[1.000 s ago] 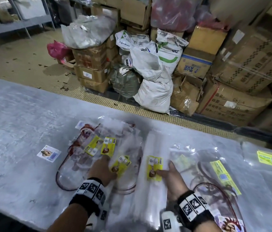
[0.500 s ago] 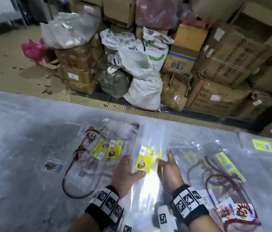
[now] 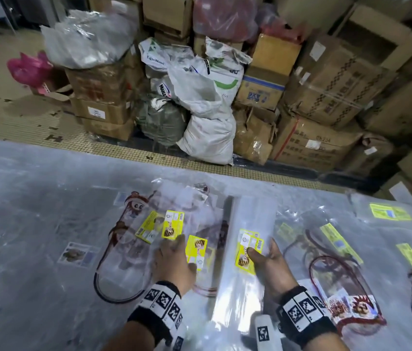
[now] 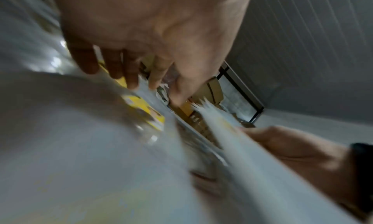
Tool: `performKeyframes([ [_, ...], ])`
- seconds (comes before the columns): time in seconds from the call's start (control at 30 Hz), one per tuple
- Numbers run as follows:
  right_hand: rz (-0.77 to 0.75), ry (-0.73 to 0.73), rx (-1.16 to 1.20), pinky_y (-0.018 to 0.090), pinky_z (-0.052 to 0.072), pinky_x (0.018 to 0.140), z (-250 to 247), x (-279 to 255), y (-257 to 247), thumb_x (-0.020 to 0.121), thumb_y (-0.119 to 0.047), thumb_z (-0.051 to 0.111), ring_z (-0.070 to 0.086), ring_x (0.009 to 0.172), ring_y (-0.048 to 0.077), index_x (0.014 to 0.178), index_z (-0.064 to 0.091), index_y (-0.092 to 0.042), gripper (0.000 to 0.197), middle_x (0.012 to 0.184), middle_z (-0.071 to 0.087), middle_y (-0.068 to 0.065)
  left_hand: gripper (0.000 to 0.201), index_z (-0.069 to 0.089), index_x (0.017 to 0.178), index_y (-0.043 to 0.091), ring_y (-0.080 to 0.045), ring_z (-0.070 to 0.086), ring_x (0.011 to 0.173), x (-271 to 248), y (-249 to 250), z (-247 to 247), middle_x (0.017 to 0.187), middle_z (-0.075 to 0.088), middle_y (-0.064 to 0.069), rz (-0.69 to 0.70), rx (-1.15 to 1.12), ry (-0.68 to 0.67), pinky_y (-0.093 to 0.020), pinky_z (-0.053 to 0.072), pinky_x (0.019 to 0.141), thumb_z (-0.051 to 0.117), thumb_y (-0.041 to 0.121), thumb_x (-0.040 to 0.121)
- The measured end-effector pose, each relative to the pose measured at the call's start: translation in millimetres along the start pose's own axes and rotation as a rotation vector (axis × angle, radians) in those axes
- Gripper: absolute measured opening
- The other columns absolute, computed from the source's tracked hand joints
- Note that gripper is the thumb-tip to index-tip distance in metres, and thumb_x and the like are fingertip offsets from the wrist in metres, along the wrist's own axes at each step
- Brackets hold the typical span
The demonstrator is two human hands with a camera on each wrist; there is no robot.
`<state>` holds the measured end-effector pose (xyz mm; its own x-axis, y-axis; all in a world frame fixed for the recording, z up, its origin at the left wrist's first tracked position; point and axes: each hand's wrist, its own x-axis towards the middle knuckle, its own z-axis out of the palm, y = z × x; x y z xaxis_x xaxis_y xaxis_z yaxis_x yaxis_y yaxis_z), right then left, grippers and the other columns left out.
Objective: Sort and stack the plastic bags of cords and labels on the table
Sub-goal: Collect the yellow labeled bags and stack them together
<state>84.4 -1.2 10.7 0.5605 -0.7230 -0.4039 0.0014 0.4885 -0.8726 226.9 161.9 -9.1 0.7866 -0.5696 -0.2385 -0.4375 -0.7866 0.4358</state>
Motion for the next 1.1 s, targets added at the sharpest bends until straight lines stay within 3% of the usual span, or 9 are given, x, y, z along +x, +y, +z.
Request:
performKeyframes([
  [0.07, 0.008, 0.01, 0.01, 0.031, 0.06, 0.066, 0, 0, 3, 0.092, 0.017, 0.051, 0.071, 0.076, 0.018, 0.136, 0.044, -0.005, 0.05, 0.111, 0.067, 0.018, 0.07, 0.028, 0.142, 0.025, -0.031, 0.035, 0.131, 6, -5, -4, 0.142, 0.033, -0.008, -0.049, 0.102, -0.064, -0.039, 0.036, 0.104, 0.066, 0.041, 0.085],
  [0.2, 0.06, 0.065, 0.032, 0.043, 0.05, 0.093, 6, 2, 8, 0.093, 0.013, 0.053, 0.063, 0.101, 0.028, 0.152, 0.026, -0.016, 0.071, 0.137, 0.056, 0.019, 0.072, 0.038, 0.138, 0.016, -0.027, 0.052, 0.123, 20, -10, 0, 0.134, 0.051, -0.006, -0.039, -0.166, -0.116, -0.032, 0.045, 0.095, 0.077, 0.022, 0.078],
  [0.37, 0.071, 0.008, 0.045, 0.028, 0.059, 0.063, 9, 2, 4, 0.092, 0.016, 0.051, 0.07, 0.077, 0.021, 0.118, 0.051, -0.022, 0.046, 0.108, 0.07, 0.012, 0.052, 0.061, 0.121, 0.02, -0.026, 0.06, 0.11, 26, -26, -2, 0.117, 0.065, -0.001, -0.003, -0.252, 0.101, -0.037, 0.049, 0.091, 0.074, 0.018, 0.071],
  [0.47, 0.064, -0.015, 0.061, 0.025, 0.057, 0.059, 9, 2, 2, 0.092, 0.016, 0.052, 0.071, 0.071, 0.016, 0.109, 0.055, -0.024, 0.043, 0.093, 0.074, 0.004, 0.049, 0.067, 0.111, 0.013, -0.026, 0.063, 0.096, 32, -34, -13, 0.097, 0.068, -0.004, 0.044, -0.396, 0.243, -0.032, 0.046, 0.086, 0.07, 0.021, 0.063],
  [0.63, 0.041, -0.025, 0.056, 0.02, 0.055, 0.054, 13, 2, -1, 0.092, 0.017, 0.051, 0.067, 0.078, 0.019, 0.096, 0.054, -0.021, 0.039, 0.086, 0.072, -0.002, 0.03, 0.061, 0.091, 0.028, -0.002, 0.056, 0.079, 27, -27, -22, 0.087, 0.062, 0.011, 0.175, -0.633, 0.186, -0.021, 0.038, 0.072, 0.063, 0.034, 0.061],
  [0.77, 0.019, -0.016, 0.06, 0.027, 0.057, 0.059, 14, 7, 0, 0.09, 0.018, 0.052, 0.071, 0.075, 0.019, 0.115, 0.057, -0.016, 0.043, 0.099, 0.072, 0.011, 0.031, 0.065, 0.095, 0.013, 0.001, 0.061, 0.078, 20, -25, -25, 0.083, 0.067, 0.008, 0.278, -0.75, 0.094, -0.021, 0.042, 0.073, 0.068, 0.025, 0.066],
  [0.83, 0.01, -0.011, 0.073, 0.028, 0.058, 0.059, 14, 9, -1, 0.09, 0.019, 0.051, 0.072, 0.074, 0.017, 0.114, 0.057, -0.012, 0.04, 0.098, 0.071, 0.012, 0.034, 0.066, 0.095, 0.014, 0.003, 0.062, 0.08, 24, -30, -36, 0.086, 0.068, 0.007, 0.173, -0.766, 0.158, -0.02, 0.043, 0.074, 0.066, 0.026, 0.064],
  [0.93, 0.002, -0.028, 0.082, 0.03, 0.058, 0.06, 13, 9, -3, 0.09, 0.018, 0.051, 0.071, 0.078, 0.021, 0.117, 0.057, -0.01, 0.039, 0.103, 0.07, 0.015, 0.042, 0.067, 0.111, 0.017, -0.027, 0.063, 0.101, 45, -56, -44, 0.107, 0.07, -0.008, -0.082, -0.523, 0.222, -0.036, 0.047, 0.084, 0.072, 0.021, 0.07],
  [1.1, 0.012, -0.048, 0.05, 0.04, 0.06, 0.075, 17, 11, 0, 0.09, 0.018, 0.051, 0.068, 0.092, 0.029, 0.12, 0.057, -0.008, 0.04, 0.112, 0.069, 0.02, 0.061, 0.054, 0.127, 0.041, -0.033, 0.036, 0.125, 59, -77, -41, 0.136, 0.037, -0.003, -0.36, -0.214, 0.203, -0.047, 0.03, 0.105, 0.072, 0.028, 0.07],
])
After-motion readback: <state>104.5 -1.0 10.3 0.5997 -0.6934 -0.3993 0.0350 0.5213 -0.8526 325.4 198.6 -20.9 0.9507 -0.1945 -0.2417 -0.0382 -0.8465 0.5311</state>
